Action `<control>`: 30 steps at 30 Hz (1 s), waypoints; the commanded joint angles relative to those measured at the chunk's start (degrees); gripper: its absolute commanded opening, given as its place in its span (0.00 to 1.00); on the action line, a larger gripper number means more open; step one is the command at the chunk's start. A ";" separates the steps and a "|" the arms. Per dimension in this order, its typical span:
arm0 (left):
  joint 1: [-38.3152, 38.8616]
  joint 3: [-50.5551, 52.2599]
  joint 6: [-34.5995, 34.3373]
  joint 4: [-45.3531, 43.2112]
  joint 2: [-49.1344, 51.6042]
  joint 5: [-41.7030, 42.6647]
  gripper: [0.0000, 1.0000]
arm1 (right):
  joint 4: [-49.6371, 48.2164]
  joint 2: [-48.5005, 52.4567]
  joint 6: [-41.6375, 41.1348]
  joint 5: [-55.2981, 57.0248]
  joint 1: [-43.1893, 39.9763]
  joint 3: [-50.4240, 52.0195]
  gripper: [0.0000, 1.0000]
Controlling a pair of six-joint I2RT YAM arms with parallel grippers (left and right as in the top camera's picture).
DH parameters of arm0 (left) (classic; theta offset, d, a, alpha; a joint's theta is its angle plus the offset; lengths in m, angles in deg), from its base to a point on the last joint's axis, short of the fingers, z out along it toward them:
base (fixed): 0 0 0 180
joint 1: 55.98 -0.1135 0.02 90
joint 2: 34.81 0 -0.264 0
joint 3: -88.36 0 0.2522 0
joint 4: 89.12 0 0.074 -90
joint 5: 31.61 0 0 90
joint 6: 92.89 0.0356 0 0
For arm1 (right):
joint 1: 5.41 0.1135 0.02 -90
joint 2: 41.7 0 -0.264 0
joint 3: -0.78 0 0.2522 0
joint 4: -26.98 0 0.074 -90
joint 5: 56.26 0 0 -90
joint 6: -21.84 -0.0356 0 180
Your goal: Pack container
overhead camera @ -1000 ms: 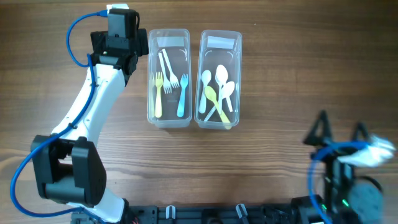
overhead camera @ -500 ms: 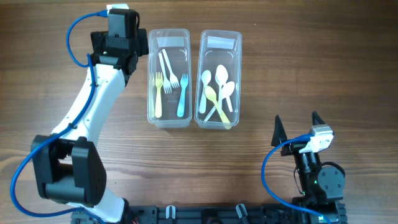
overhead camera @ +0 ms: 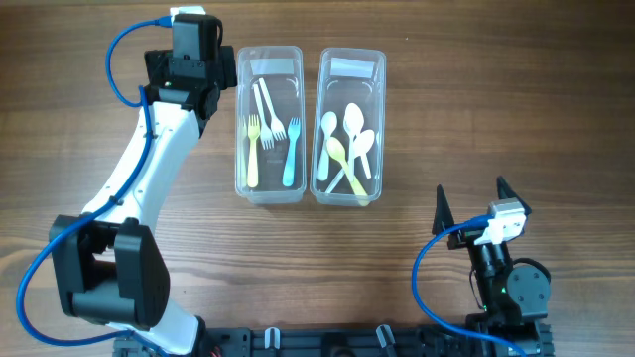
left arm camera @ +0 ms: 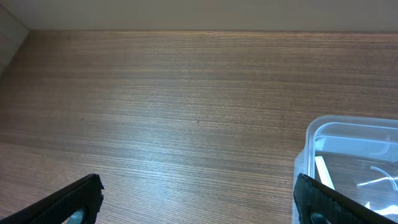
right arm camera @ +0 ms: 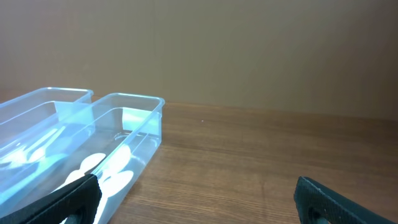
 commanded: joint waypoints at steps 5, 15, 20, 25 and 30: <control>0.37 -0.52 0.22 0.11 -1.18 -0.31 1.00 | -0.44 -0.68 1.14 -0.92 -0.28 0.46 1.00; 27.45 -0.52 0.24 6.93 -26.60 -0.33 1.00 | -0.44 -0.31 1.16 -0.92 -0.28 0.46 1.00; 37.42 -0.52 5.97 8.76 -43.39 -3.43 1.00 | -0.44 -0.31 1.14 -0.92 -0.28 0.46 1.00; 32.35 -0.52 5.75 18.14 -58.77 4.90 1.00 | -0.44 -0.31 1.14 -0.92 -0.28 0.46 1.00; 18.21 -0.42 3.72 32.06 -70.05 15.06 1.00 | -0.44 -0.31 1.16 -0.92 -0.28 0.46 1.00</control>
